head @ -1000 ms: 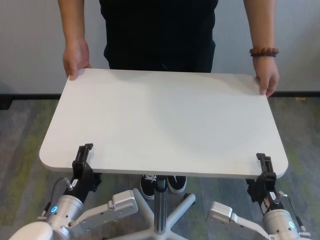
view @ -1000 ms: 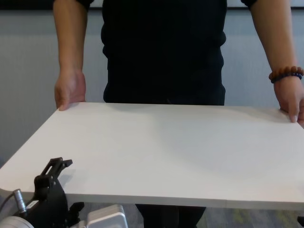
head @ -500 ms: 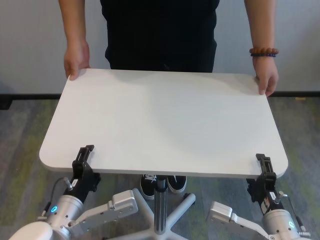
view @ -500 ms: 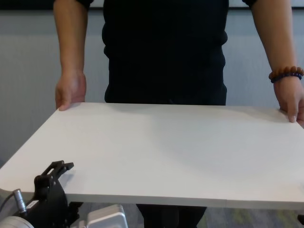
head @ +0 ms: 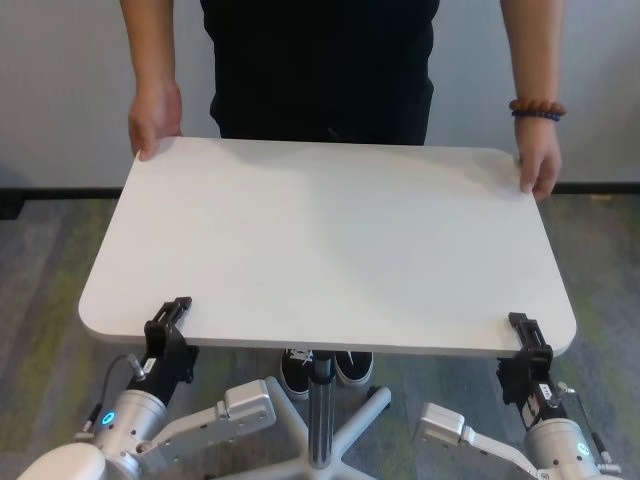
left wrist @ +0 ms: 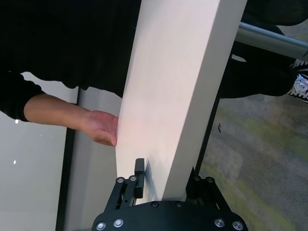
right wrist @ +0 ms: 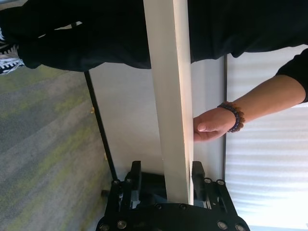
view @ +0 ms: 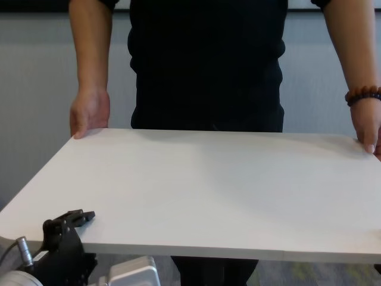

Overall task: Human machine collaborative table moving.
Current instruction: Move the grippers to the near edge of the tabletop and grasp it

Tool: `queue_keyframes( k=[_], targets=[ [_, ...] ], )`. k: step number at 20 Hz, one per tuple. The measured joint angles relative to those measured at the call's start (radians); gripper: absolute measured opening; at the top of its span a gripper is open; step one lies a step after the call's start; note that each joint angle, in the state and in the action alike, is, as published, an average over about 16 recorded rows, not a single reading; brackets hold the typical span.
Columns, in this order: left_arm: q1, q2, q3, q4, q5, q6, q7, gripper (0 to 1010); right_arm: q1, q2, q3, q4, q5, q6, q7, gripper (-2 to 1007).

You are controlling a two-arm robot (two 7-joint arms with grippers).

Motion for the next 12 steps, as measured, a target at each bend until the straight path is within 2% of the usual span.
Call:
queue_keyframes(
  k=[6, 12],
  targets=[
    [0.000, 0.000, 0.000, 0.000, 0.000, 0.000, 0.000, 423, 0.000, 0.000, 0.000, 0.000, -0.001, 0.000, -0.001, 469],
    [0.000, 0.000, 0.000, 0.000, 0.000, 0.000, 0.000, 360, 0.000, 0.000, 0.000, 0.000, -0.001, 0.000, -0.002, 313]
  ],
)
